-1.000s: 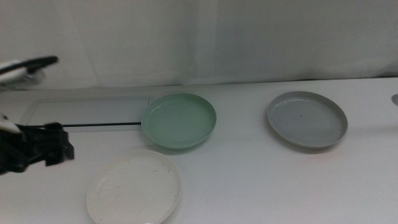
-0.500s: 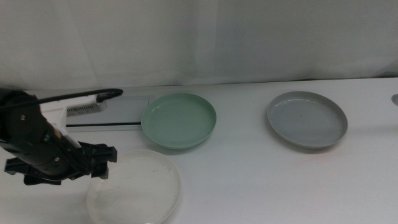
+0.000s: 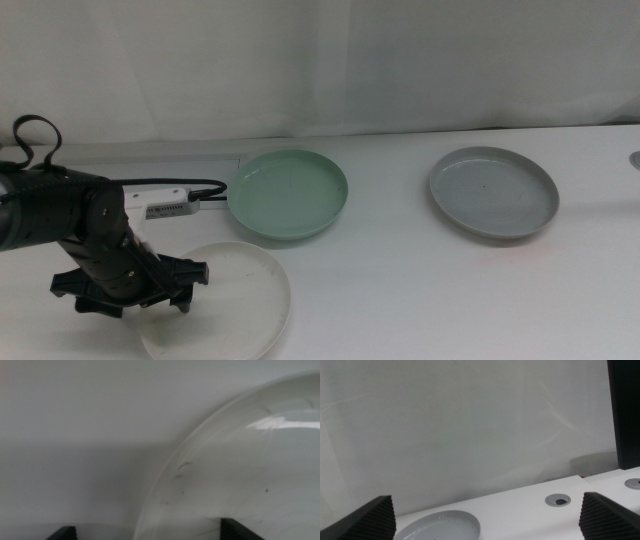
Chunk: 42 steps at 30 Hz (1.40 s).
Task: Stack the three bowls on top of each other.
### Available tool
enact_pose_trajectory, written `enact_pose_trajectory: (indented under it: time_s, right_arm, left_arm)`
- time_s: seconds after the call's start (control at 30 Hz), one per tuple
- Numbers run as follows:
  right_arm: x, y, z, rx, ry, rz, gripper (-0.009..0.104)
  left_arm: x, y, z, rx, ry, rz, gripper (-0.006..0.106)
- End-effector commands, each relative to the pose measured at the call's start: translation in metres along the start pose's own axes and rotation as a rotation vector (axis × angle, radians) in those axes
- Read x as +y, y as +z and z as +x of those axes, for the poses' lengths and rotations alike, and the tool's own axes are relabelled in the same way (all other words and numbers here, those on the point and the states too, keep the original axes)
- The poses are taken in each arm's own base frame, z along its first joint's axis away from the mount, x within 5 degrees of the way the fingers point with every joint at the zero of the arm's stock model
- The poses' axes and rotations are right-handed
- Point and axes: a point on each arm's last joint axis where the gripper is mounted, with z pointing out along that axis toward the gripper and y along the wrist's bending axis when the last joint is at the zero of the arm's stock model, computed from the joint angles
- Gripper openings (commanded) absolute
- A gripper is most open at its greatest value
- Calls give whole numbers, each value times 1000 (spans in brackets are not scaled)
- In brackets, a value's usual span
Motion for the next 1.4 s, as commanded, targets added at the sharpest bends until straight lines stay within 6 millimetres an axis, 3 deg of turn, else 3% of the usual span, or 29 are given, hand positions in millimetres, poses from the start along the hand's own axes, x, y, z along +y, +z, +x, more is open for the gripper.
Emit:
enact_pose_trajectory:
  time_s: [0.0,0.07,0.1,0.23,0.4,0.57,0.7,1.0,1.2,1.37]
  right_arm:
    - [-2,0,12,25,-2,10,103]
    - [-2,0,12,25,-2,10,103]
    - [-2,0,12,25,-2,10,103]
    - [-2,0,12,25,-2,10,103]
    - [-2,0,12,25,-2,10,103]
    - [-2,0,12,25,-2,10,103]
    - [-2,0,12,25,-2,10,103]
    - [-2,0,12,25,-2,10,103]
    - [-2,0,12,25,-2,10,103]
    - [-2,0,12,25,-2,10,103]
  left_arm:
    - [-2,10,0,16,-2,-4,75]
    - [-2,12,1,24,-1,-7,66]
    - [-2,14,1,33,-1,-10,57]
    - [-1,19,5,63,2,-18,-3]
    - [0,26,11,76,10,-18,-2]
    - [0,20,11,66,29,-12,-2]
    - [-2,0,10,13,31,37,-2]
    - [-12,-69,20,-147,6,209,-3]
    - [-48,-102,25,-219,79,283,-3]
    - [-81,-104,26,-244,110,333,-3]
